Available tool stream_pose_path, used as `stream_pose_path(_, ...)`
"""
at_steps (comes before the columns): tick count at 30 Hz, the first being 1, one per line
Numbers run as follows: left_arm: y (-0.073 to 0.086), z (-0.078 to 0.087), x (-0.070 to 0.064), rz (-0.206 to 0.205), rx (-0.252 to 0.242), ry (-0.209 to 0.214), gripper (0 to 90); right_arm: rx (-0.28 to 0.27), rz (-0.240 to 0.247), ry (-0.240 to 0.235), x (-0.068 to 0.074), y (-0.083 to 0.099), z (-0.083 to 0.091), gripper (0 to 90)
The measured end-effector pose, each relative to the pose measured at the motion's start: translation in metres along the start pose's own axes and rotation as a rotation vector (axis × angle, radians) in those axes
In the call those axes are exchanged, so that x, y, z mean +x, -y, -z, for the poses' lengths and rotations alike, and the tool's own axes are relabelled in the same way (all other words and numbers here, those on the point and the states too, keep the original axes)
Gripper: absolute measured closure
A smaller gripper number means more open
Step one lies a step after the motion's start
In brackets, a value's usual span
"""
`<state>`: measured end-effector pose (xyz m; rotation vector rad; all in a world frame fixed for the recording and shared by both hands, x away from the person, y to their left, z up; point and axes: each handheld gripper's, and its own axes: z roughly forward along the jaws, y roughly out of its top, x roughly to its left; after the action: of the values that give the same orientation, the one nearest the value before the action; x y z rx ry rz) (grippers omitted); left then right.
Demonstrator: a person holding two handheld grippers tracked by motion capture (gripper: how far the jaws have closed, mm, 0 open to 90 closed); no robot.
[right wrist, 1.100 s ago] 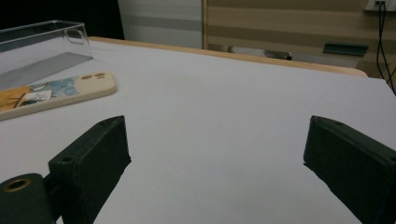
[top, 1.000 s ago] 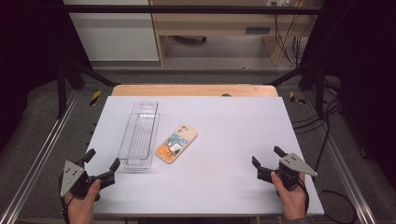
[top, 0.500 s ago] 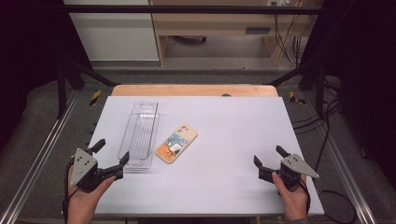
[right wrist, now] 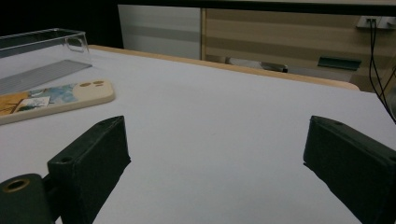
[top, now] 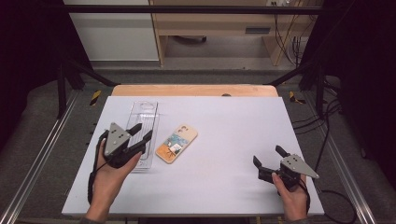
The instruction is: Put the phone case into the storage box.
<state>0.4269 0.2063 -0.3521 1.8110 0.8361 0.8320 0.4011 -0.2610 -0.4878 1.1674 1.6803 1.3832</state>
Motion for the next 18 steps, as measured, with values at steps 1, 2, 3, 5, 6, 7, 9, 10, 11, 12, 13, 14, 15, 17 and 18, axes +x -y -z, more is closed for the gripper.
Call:
stream_pose_path(1,-0.005,-0.012,-0.005,0.002,0.010,0.014,59.9,0.000,-0.001,-0.001,0.000,0.000,0.000,6.5)
stream_pose_path(2,-0.007,-0.017,-0.008,0.002,0.017,0.014,63.5,-0.001,-0.001,-0.001,0.000,0.000,0.000,6.5)
stream_pose_path(3,-0.009,-0.022,-0.010,0.001,0.022,0.015,66.5,-0.002,0.000,-0.001,0.000,0.000,0.000,6.5)
stream_pose_path(5,-0.010,-0.033,-0.015,0.024,0.046,0.024,73.3,-0.003,0.000,-0.003,0.000,-0.001,0.000,6.5)
stream_pose_path(6,-0.010,-0.038,-0.017,0.035,0.052,0.029,76.3,-0.004,0.004,-0.003,0.000,-0.001,-0.001,6.5)
stream_pose_path(7,-0.010,-0.038,-0.017,0.035,0.052,0.029,79.3,-0.004,0.004,-0.003,0.000,-0.001,-0.001,6.5)
stream_pose_path(9,-0.010,-0.052,-0.023,0.060,0.067,0.027,83.6,-0.008,0.003,-0.002,0.000,-0.001,-0.001,6.5)
stream_pose_path(10,-0.010,-0.052,-0.023,0.060,0.067,0.027,84.9,-0.008,0.003,-0.002,0.000,-0.001,-0.001,6.5)
stream_pose_path(11,-0.009,-0.060,-0.027,0.066,0.080,0.023,86.8,-0.007,0.001,-0.004,0.000,-0.001,-0.001,6.5)
stream_pose_path(12,-0.009,-0.060,-0.027,0.066,0.080,0.023,87.7,-0.007,0.001,-0.004,0.000,-0.001,-0.001,6.5)
stream_pose_path(13,-0.009,-0.068,-0.032,0.067,0.097,0.019,88.7,-0.009,-0.002,-0.004,0.000,-0.001,-0.001,6.6)
stream_pose_path(14,-0.009,-0.068,-0.032,0.067,0.097,0.019,89.2,-0.009,-0.002,-0.004,0.000,-0.001,-0.001,6.6)
stream_pose_path(15,-0.009,-0.075,-0.035,0.064,0.117,0.009,89.2,-0.013,-0.003,-0.004,0.001,-0.001,-0.001,6.6)
stream_pose_path(17,-0.008,-0.085,-0.040,0.082,0.132,0.001,89.5,-0.016,0.006,-0.007,0.002,-0.002,-0.001,6.6)
stream_pose_path(18,-0.008,-0.085,-0.040,0.082,0.132,0.001,89.5,-0.016,0.006,-0.007,0.002,-0.002,-0.001,6.6)
